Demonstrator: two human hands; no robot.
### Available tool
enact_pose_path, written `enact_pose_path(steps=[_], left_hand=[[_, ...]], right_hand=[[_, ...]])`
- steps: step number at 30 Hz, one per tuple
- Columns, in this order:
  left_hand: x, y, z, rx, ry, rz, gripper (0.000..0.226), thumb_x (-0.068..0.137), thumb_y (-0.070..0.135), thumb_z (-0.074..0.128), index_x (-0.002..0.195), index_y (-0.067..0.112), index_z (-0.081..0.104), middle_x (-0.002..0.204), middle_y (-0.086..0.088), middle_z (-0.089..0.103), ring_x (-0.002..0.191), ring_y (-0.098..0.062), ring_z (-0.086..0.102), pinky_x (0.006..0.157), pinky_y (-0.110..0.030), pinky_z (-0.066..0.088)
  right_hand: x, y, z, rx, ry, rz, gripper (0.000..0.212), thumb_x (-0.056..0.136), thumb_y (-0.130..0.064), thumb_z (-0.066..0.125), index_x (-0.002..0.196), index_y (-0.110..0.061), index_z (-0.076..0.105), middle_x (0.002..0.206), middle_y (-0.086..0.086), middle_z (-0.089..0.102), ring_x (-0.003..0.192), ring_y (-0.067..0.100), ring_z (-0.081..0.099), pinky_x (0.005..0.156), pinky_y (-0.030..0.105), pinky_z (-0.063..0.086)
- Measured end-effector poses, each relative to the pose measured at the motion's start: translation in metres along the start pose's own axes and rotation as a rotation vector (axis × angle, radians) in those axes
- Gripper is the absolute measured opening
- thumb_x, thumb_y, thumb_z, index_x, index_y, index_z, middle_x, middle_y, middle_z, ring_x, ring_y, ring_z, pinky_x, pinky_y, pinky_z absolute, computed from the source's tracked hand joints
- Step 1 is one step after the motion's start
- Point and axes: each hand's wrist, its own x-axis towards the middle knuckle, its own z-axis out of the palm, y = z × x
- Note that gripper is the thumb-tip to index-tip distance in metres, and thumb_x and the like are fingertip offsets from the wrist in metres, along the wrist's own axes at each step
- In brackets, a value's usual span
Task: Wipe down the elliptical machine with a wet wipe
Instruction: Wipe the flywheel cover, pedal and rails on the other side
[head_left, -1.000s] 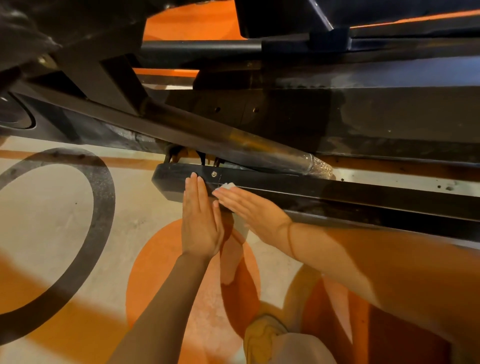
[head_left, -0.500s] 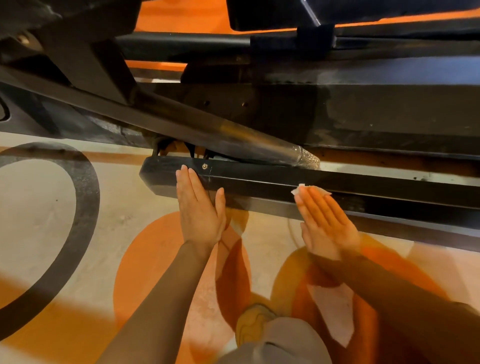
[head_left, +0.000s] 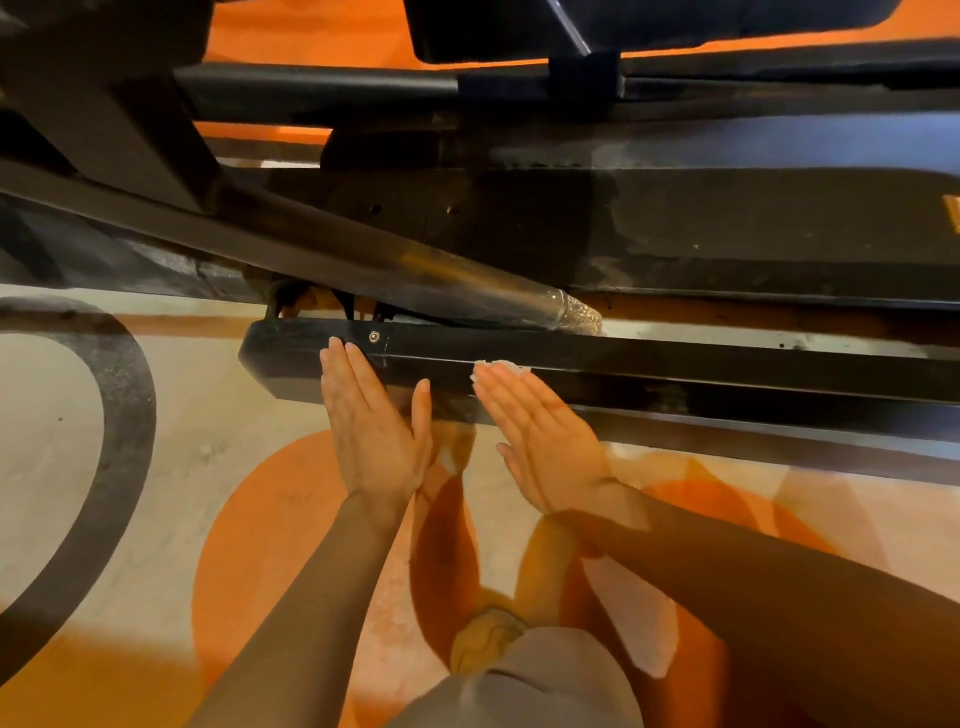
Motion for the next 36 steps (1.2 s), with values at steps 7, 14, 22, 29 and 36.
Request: enact_pose_path(steps=[7,14,22,29,36], left_hand=[[-0.001,-0.002,0.000,0.032,0.025,0.062,0.078,0.102,0.051,0.033,0.154,-0.004,0.015,0.163,-0.022,0.011,0.152,-0.033,0.006,0.124,-0.045,0.013],[-0.006,0.006,0.001,0.047,0.026,0.182,0.070,0.102,0.043,0.037,0.155,0.000,0.017,0.163,-0.019,0.011,0.153,-0.030,0.005,0.124,-0.043,0.007],[-0.013,0.026,0.010,-0.005,0.016,0.293,0.064,0.103,0.035,0.039,0.154,0.002,0.021,0.162,-0.016,0.018,0.153,-0.026,0.005,0.125,-0.037,0.000],[-0.013,0.025,0.009,-0.033,0.001,0.292,0.062,0.103,0.035,0.037,0.155,0.005,0.019,0.163,-0.013,0.017,0.153,-0.024,0.005,0.124,-0.034,-0.002],[-0.015,0.031,0.013,-0.095,-0.001,0.250,0.063,0.104,0.034,0.037,0.155,0.002,0.019,0.164,-0.012,0.013,0.153,-0.024,0.001,0.124,-0.035,-0.002]], right_hand=[[-0.106,0.068,0.002,0.116,-0.005,0.466,0.067,0.100,-0.038,0.034,0.154,-0.003,0.012,0.162,0.018,0.000,0.150,0.031,0.001,0.122,0.044,-0.002],[-0.077,0.057,-0.018,0.321,0.011,0.694,0.075,0.100,-0.052,0.018,0.154,-0.007,-0.010,0.161,0.014,-0.016,0.149,0.031,-0.009,0.121,0.040,-0.008],[0.017,0.028,-0.037,0.202,-0.144,0.416,0.067,0.102,-0.047,0.010,0.146,-0.006,-0.019,0.160,0.015,-0.017,0.139,0.027,-0.029,0.113,0.038,-0.021],[-0.021,0.077,-0.048,0.479,-0.097,0.442,0.072,0.075,-0.001,0.078,0.139,0.003,0.044,0.141,0.026,0.048,0.128,0.040,0.050,0.106,0.047,0.036],[0.025,0.082,-0.059,0.888,0.162,0.550,0.047,0.101,-0.004,0.035,0.146,-0.013,0.027,0.155,0.004,0.029,0.145,0.016,0.024,0.118,0.019,0.015]])
